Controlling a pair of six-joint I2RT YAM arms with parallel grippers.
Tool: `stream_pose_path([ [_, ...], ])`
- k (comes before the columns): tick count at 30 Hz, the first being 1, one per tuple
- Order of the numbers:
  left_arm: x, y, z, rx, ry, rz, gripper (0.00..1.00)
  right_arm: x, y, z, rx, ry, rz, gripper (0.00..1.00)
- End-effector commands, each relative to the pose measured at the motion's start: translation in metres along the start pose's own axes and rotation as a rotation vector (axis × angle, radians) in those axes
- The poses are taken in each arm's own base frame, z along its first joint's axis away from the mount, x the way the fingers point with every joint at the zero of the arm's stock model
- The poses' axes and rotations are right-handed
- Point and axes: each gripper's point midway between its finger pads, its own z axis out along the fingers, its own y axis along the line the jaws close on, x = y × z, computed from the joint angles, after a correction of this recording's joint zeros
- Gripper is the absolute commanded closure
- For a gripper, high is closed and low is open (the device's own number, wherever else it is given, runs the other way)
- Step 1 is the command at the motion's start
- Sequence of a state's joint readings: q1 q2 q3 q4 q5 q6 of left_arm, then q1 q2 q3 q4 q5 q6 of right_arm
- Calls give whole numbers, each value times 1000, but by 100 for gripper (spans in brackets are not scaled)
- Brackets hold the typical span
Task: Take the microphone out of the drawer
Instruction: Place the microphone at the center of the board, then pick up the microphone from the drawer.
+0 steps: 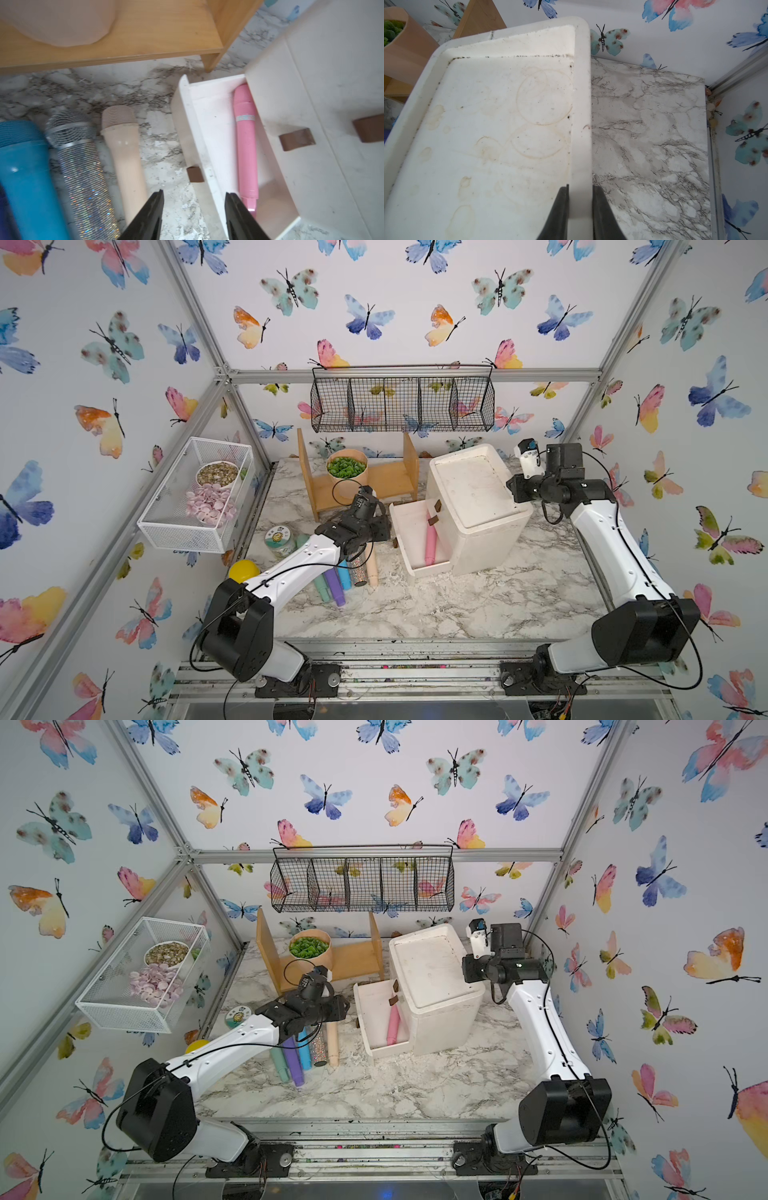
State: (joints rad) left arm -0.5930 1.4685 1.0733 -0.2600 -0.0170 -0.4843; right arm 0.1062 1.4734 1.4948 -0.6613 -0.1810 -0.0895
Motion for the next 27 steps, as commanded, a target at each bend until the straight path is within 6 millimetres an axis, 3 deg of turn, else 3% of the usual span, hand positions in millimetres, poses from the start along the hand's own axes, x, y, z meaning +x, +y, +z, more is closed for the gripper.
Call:
stream_pose_path([
  [1,7,-32,13,61,27,75,48,-10,12,-9,-56,-45,23,94],
  [8,35,-74,52,91,106,233,48,-11,12,-10,-59,-50,24,94],
  [17,59,-90,93,37,175,347,48,-10,12,-9,-55,-48,22,94],
  [27,77,-95,116,-16,200,386,48,-10,12,-7,-58,-43,24,94],
])
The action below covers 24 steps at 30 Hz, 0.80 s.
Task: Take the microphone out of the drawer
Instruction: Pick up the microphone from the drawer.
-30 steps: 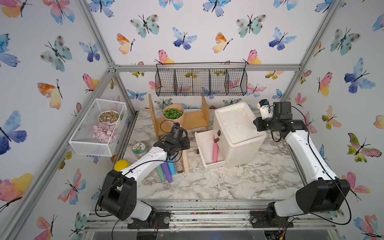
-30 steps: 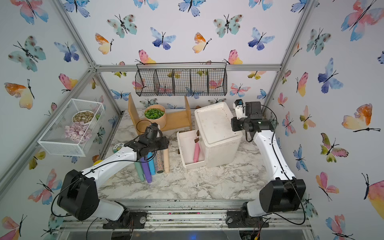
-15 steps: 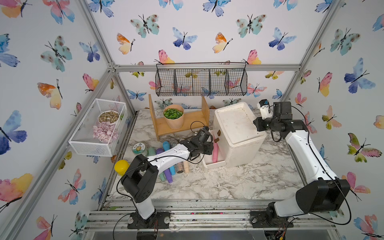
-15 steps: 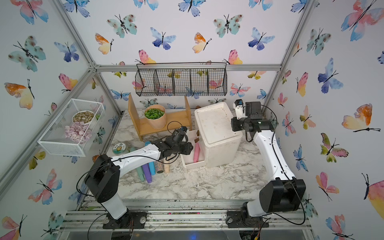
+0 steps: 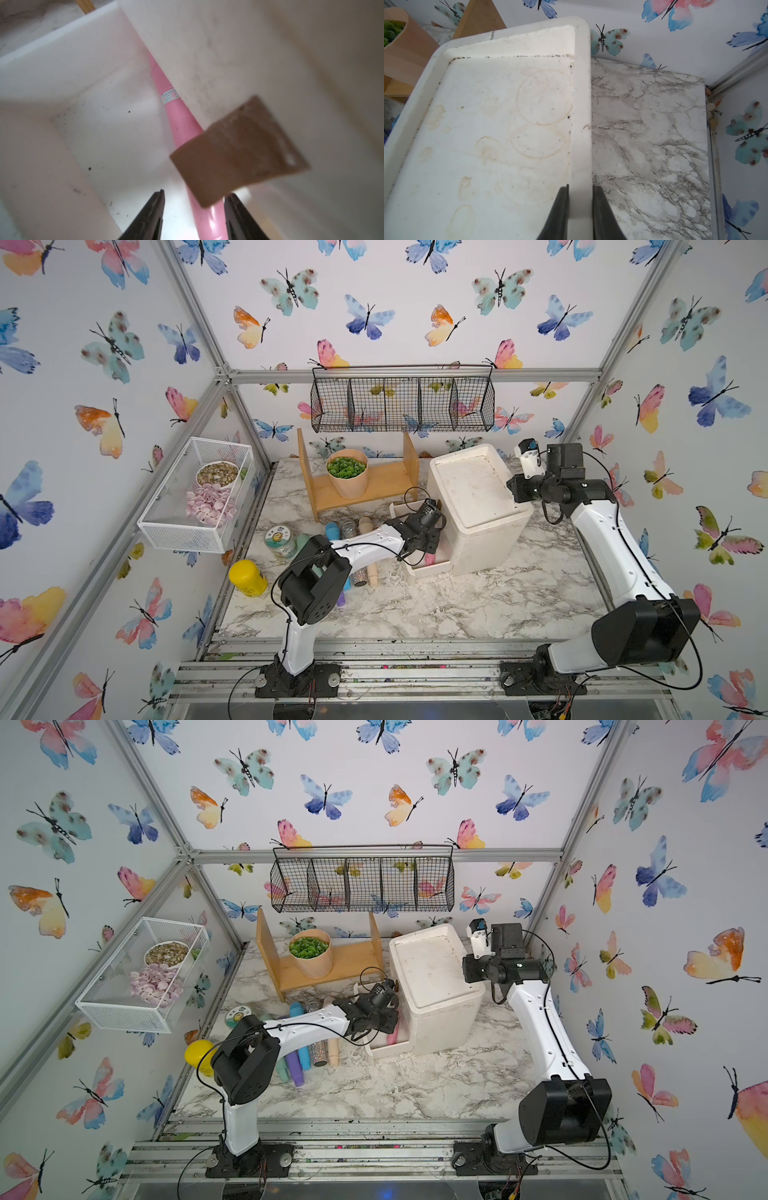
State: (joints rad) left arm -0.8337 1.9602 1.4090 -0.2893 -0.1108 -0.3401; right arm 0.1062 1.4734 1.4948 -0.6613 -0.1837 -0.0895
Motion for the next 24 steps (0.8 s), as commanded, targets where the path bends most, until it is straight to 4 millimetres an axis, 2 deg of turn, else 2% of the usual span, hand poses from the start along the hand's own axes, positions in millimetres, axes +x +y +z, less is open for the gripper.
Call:
stream_pose_path([
  [1,16,-9,18,-19,42,56,48,-10,11,-6,-57,-42,24,94],
  [10,25,-18,36,16,72,26,48,-9,11,-5,-56,-39,23,94],
  [24,40,-14,51,-4,115,-22,48,-8,11,-5,-58,-38,24,94],
])
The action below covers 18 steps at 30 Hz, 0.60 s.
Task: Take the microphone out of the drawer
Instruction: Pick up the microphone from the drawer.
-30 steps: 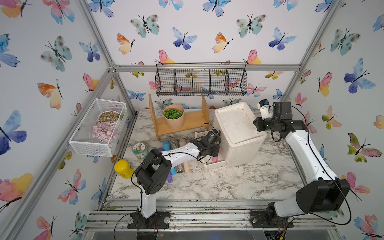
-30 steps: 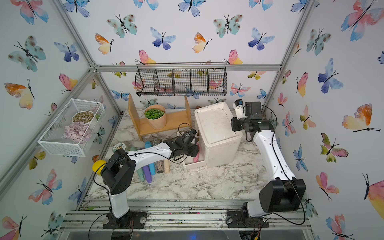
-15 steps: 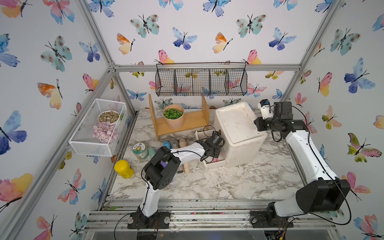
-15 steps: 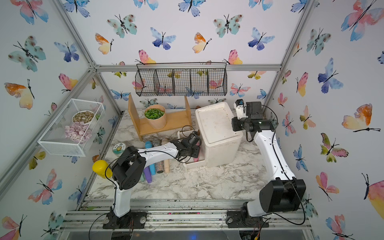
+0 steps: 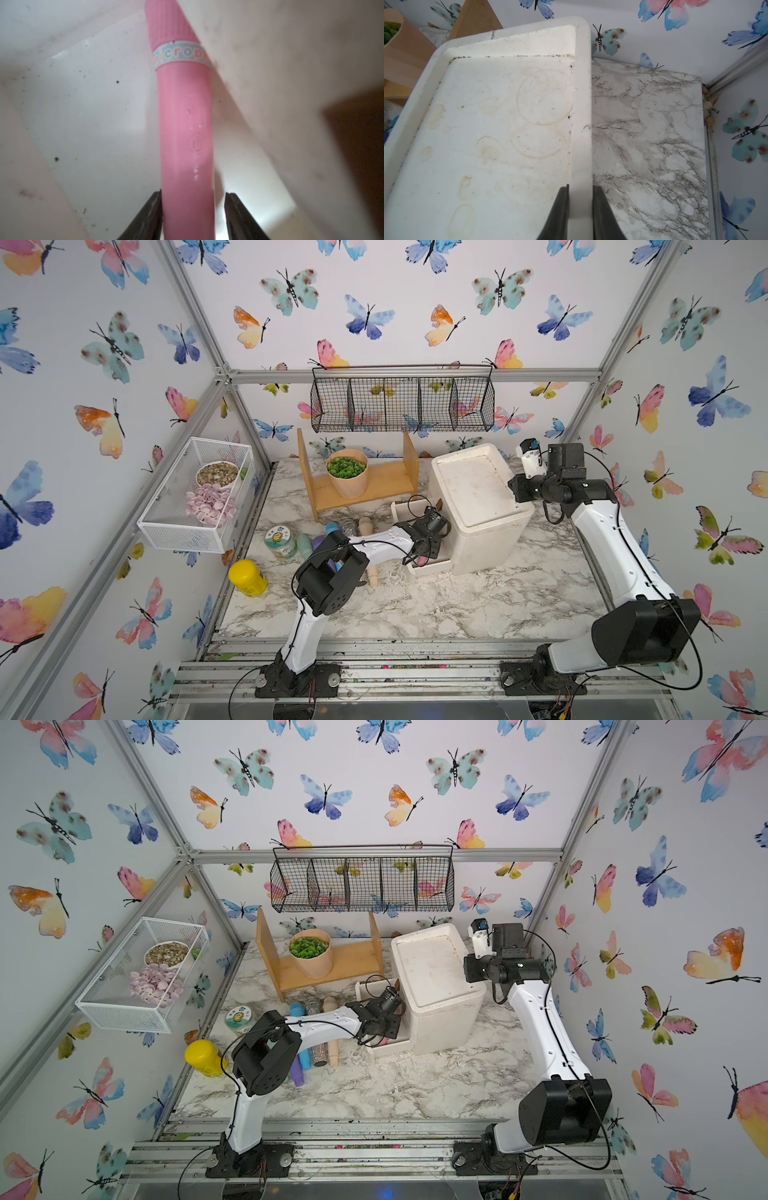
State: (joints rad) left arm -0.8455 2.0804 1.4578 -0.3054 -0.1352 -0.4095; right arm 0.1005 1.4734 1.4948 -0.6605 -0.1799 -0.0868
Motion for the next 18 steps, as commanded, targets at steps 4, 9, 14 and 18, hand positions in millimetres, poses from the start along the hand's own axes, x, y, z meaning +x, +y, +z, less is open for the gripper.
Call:
stream_pose_path([
  [4,18,-10,18,8,49,4,49,-8,14,-5,-66,-37,18,94],
  [9,19,3,18,-73,51,-86,63,-8,14,-5,-66,-38,18,94],
  [14,23,13,15,-112,34,-250,76,-9,15,-5,-70,-40,18,94],
  [18,25,13,10,-86,0,-400,77,-9,15,-6,-69,-41,18,94],
])
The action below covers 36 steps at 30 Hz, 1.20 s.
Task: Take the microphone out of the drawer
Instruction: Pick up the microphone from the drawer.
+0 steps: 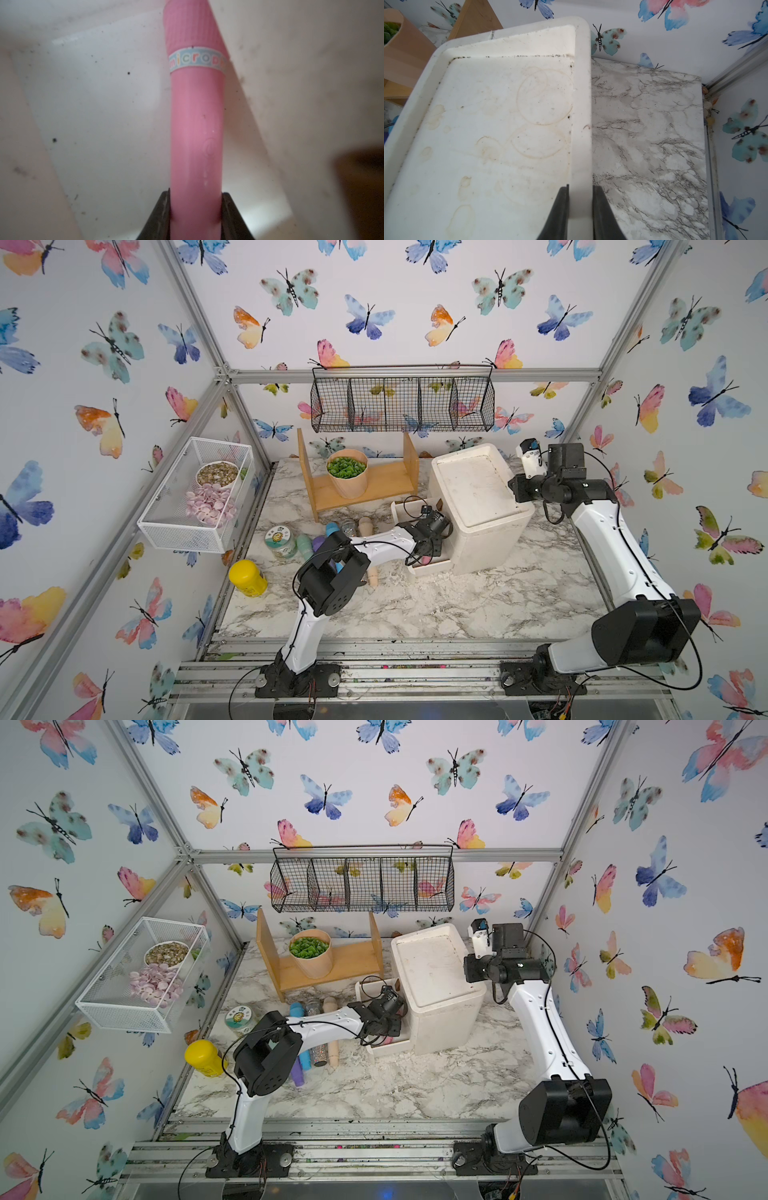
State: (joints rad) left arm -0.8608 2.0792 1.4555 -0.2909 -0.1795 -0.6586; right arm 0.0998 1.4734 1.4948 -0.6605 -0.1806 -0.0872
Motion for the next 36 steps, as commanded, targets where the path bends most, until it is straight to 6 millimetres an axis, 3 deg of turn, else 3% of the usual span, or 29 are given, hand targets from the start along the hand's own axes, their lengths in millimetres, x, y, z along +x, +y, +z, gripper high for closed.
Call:
stream_pose_path([
  [1,24,22,9,-69,18,-200,76,-9,15,-6,-68,-41,18,94],
  [8,19,33,-6,-79,-51,-368,74,-10,16,-5,-73,-41,18,94],
  [15,13,42,-7,-99,-74,-461,74,-9,14,-5,-62,-41,18,94],
  [16,3,38,-17,-73,-92,-484,74,-8,13,-5,-59,-38,19,94],
  [27,-35,24,-48,36,-206,-573,75,-10,12,-4,-50,-34,23,94],
  [36,-54,17,-72,85,-267,-580,74,-10,11,-2,-52,-31,24,94],
])
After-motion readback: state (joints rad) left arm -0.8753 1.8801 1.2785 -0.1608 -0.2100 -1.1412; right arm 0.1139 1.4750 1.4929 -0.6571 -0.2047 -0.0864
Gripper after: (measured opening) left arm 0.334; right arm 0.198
